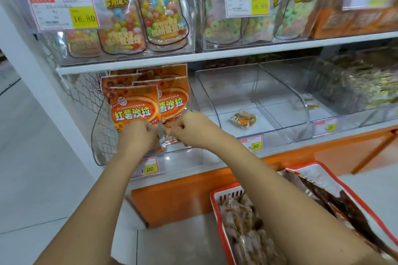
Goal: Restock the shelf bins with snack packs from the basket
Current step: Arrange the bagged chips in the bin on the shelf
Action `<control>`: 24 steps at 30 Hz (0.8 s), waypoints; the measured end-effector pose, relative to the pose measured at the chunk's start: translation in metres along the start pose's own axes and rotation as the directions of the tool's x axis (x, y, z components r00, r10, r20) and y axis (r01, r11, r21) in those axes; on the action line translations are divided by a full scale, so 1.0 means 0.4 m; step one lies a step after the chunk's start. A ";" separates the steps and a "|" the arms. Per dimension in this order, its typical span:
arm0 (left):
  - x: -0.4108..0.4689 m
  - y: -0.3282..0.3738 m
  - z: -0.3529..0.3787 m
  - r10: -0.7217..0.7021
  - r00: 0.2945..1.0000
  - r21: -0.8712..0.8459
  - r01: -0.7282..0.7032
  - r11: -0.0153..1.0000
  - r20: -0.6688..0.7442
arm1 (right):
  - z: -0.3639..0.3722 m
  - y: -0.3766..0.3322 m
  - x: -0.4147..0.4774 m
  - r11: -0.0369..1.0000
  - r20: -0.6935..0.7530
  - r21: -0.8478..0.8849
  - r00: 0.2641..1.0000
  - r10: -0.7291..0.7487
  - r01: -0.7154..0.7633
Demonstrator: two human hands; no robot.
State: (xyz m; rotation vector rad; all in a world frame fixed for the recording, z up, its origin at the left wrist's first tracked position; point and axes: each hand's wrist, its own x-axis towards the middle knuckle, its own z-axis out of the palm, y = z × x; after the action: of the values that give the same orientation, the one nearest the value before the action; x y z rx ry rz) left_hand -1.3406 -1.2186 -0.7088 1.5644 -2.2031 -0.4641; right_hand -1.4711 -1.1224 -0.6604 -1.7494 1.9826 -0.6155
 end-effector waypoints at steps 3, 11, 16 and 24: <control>-0.088 0.090 -0.031 0.263 0.945 -0.168 -0.297 0.940 -0.196 | -0.059 0.033 -0.096 0.999 -0.084 -0.047 0.996 0.011 -0.015; -0.203 0.233 0.082 0.630 0.770 -0.088 -0.624 0.777 0.100 | -0.148 0.408 -0.276 0.871 -0.243 -0.159 0.874 0.421 -0.464; -0.189 0.267 0.115 0.597 0.791 -0.010 -0.601 0.799 0.135 | -0.162 0.639 -0.354 0.685 -0.167 -0.278 0.736 0.656 -0.673; -0.181 0.333 0.142 0.484 0.870 0.235 -0.493 0.838 0.096 | -0.077 0.779 -0.389 0.597 -0.090 -0.380 0.670 0.736 -0.707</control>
State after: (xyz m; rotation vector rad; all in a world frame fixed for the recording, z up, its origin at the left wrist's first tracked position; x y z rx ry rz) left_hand -1.4558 -1.1054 -0.7027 1.0290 -2.6499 -0.0504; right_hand -1.7217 -0.9327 -0.8136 -0.9131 2.6159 0.1444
